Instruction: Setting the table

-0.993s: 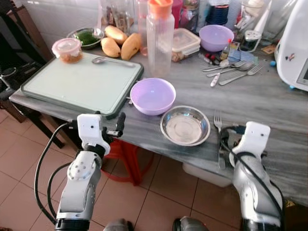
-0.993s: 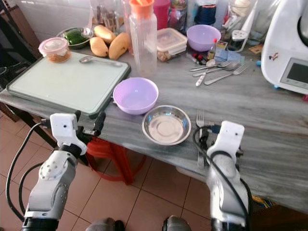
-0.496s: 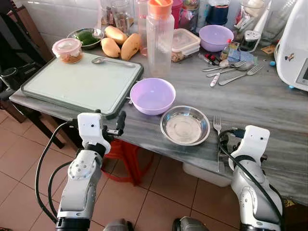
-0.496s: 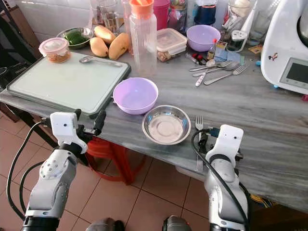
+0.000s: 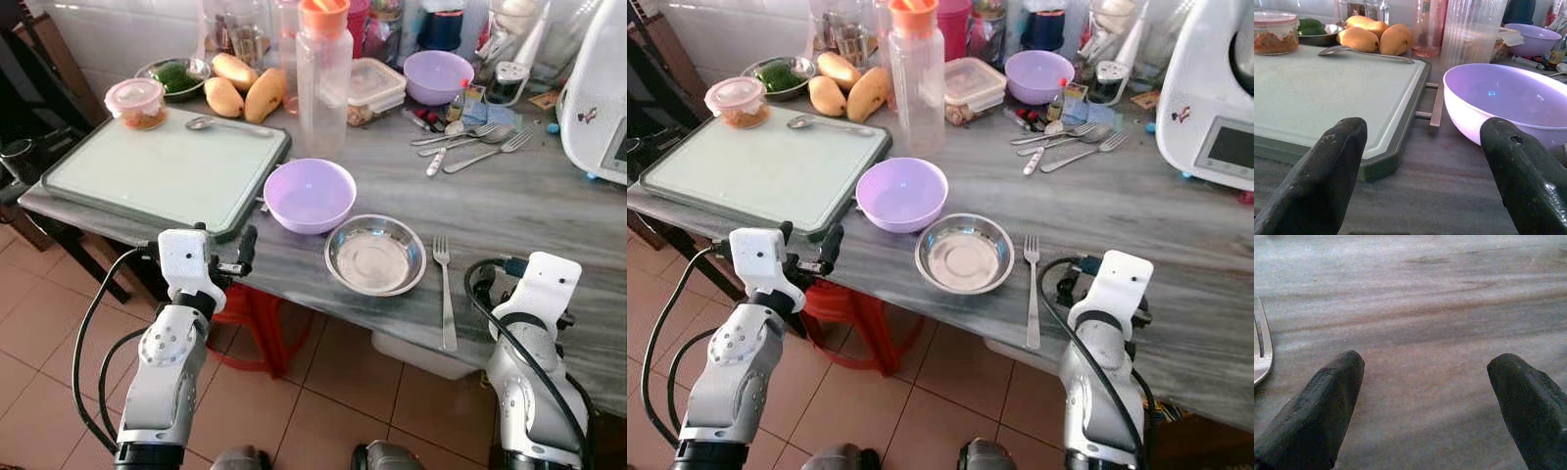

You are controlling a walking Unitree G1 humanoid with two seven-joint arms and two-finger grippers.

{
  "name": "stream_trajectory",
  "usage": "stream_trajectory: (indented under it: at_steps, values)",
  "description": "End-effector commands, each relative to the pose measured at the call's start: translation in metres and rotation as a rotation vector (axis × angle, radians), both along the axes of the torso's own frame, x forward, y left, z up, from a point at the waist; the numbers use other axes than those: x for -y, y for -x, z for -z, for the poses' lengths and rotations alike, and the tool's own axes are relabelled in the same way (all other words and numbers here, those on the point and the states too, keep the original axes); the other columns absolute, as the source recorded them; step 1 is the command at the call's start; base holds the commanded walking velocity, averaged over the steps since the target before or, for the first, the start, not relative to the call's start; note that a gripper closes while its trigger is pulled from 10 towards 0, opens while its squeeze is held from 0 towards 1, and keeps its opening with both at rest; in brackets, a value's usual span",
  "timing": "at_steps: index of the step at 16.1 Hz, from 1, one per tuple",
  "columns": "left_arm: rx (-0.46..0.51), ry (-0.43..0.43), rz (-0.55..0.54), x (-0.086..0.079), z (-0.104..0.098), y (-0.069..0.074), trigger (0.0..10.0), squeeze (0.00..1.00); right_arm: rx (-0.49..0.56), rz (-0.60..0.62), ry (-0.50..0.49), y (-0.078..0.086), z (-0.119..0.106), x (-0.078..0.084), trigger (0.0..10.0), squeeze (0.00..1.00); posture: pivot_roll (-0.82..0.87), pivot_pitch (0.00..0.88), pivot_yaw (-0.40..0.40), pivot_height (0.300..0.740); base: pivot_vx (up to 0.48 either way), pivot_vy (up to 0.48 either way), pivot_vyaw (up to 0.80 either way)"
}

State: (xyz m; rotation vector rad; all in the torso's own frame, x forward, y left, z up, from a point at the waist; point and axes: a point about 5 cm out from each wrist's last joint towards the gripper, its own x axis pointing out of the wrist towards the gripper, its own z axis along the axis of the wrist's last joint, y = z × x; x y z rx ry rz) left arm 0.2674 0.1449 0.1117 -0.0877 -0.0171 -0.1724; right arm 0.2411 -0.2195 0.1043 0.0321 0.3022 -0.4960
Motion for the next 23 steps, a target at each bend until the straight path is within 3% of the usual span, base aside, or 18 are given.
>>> stream_trajectory:
  at_steps: [1,4,5,9,12,15,16,17,22,23]
  values:
    - [0.007,-0.002,-0.002,-0.001,-0.001,-0.001,10.0,0.00,0.041,-0.009,0.013,0.001,-0.008,-0.004,10.0,0.55,0.00,0.048,0.044,0.740,0.000,0.000,0.00]
    - [0.009,-0.003,-0.002,0.000,-0.002,-0.001,10.0,0.00,0.070,-0.070,0.027,0.010,-0.013,-0.012,10.0,0.55,0.00,0.045,0.040,0.740,0.000,0.000,0.00]
    - [0.015,-0.002,-0.005,-0.001,-0.003,-0.002,10.0,0.00,0.088,-0.111,0.082,0.028,-0.017,-0.011,10.0,0.55,-0.01,0.044,0.035,0.740,0.000,0.000,0.00]
    - [0.016,0.008,0.007,0.003,-0.002,-0.005,10.0,0.00,0.117,-0.160,0.193,0.053,-0.024,-0.002,10.0,0.55,-0.04,0.026,0.040,0.740,0.000,0.000,0.00]
    - [0.021,0.013,0.022,0.006,-0.002,-0.009,10.0,0.00,0.153,-0.295,0.211,0.061,-0.023,-0.017,10.0,0.54,-0.04,0.000,0.045,0.740,0.000,0.000,0.00]
    - [0.039,0.011,0.020,0.004,-0.005,-0.013,10.0,0.00,0.147,-0.470,0.136,0.076,-0.012,-0.031,10.0,0.51,-0.05,0.000,0.042,0.740,0.000,0.000,0.00]
    - [0.041,0.011,0.020,0.004,-0.006,-0.014,10.0,0.00,0.142,-0.478,0.121,0.077,-0.011,-0.032,10.0,0.51,-0.05,0.000,0.042,0.740,0.000,0.000,0.00]
    - [0.043,0.012,0.020,0.004,-0.005,-0.014,10.0,0.00,0.139,-0.520,0.084,0.079,-0.007,-0.033,10.0,0.33,-0.05,0.000,0.042,0.740,0.000,0.000,0.00]
    - [0.051,0.016,0.020,0.005,-0.006,-0.015,10.0,0.00,0.107,-0.603,-0.019,0.095,0.009,-0.032,10.0,0.16,-0.05,0.000,0.040,0.740,0.000,0.000,0.00]
    - [0.050,0.014,0.021,0.005,-0.005,-0.015,10.0,0.00,0.093,-0.611,-0.061,0.096,0.014,-0.031,10.0,0.07,-0.06,0.000,0.042,0.740,0.000,0.000,0.00]
